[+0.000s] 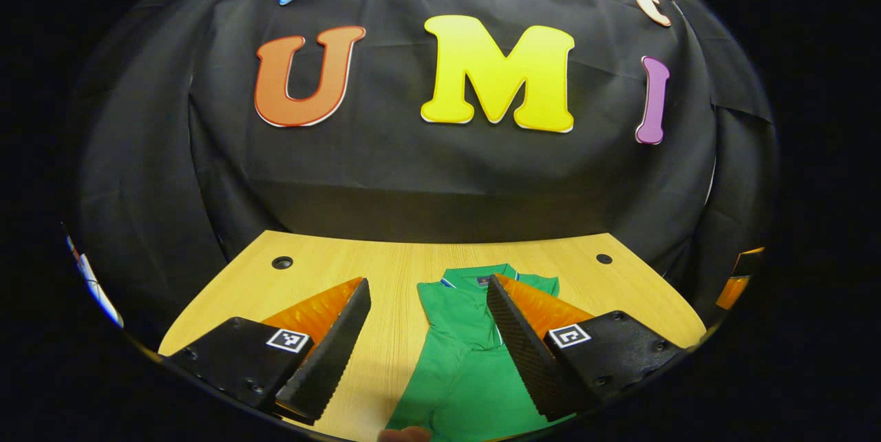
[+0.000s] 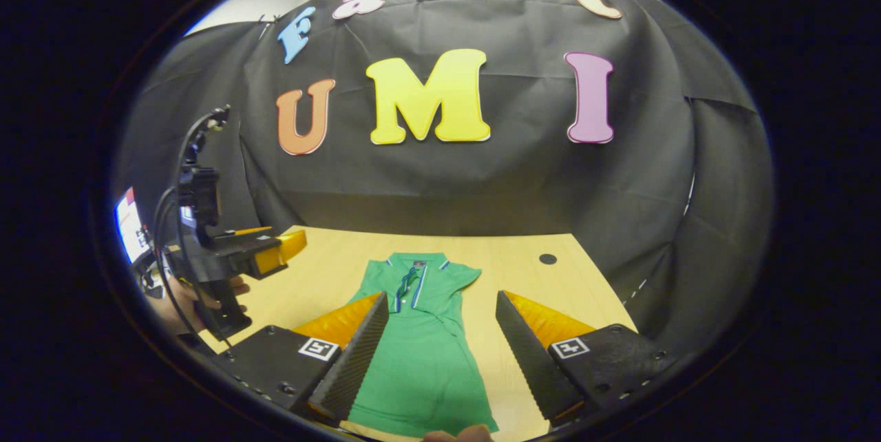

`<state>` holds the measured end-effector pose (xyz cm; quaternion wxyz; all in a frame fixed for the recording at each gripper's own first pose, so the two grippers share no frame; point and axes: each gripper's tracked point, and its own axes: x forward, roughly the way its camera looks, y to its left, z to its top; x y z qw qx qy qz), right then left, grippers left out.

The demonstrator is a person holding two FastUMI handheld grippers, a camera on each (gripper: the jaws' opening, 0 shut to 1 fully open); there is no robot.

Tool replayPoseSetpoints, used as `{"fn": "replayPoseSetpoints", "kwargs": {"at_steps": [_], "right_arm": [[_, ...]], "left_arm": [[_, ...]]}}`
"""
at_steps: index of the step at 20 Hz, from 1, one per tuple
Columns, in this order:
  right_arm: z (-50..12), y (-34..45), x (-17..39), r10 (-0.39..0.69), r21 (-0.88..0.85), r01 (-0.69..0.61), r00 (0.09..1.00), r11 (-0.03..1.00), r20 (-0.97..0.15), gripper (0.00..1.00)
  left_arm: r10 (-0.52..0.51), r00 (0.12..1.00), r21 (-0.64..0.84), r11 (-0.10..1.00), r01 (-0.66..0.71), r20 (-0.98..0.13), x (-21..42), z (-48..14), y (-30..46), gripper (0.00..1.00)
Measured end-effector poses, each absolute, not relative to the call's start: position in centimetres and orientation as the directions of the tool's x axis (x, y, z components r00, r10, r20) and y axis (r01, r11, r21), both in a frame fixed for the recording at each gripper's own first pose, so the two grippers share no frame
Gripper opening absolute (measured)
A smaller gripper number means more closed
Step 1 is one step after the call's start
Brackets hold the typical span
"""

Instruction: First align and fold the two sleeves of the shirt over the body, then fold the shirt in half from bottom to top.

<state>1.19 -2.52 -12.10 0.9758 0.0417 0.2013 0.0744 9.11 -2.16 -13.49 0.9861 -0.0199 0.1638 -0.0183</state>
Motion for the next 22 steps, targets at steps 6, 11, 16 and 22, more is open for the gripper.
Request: {"fn": "replayPoseSetpoints", "kwargs": {"at_steps": [6,11,16,22], "right_arm": [[-14.3,-2.7,-2.2,0.126,0.076,-0.104,0.901,0.992,-0.414,0.92],[-16.4,-4.8,-3.8,0.117,0.054,-0.104,0.885,0.993,-0.45,0.96],[-20.7,-5.7,-7.2,0.173,0.038,-0.18,0.831,0.983,-0.529,0.96],[-29.1,-8.2,-10.5,0.163,0.055,-0.178,0.679,0.983,-0.715,0.96]], "left_arm": [[-0.055,0.94,-0.002,0.998,0.058,-0.337,1.7,-13.5,-1.6,1.0],[-0.064,0.918,-0.045,0.998,0.05,-0.391,-2.7,-15.4,-1.9,1.0],[-0.068,0.872,-0.003,0.997,0.076,-0.486,-7.0,-19.3,-1.9,1.0],[-0.096,0.684,-0.012,0.992,0.127,-0.723,-13.4,-28.1,-2.2,1.0]]}}
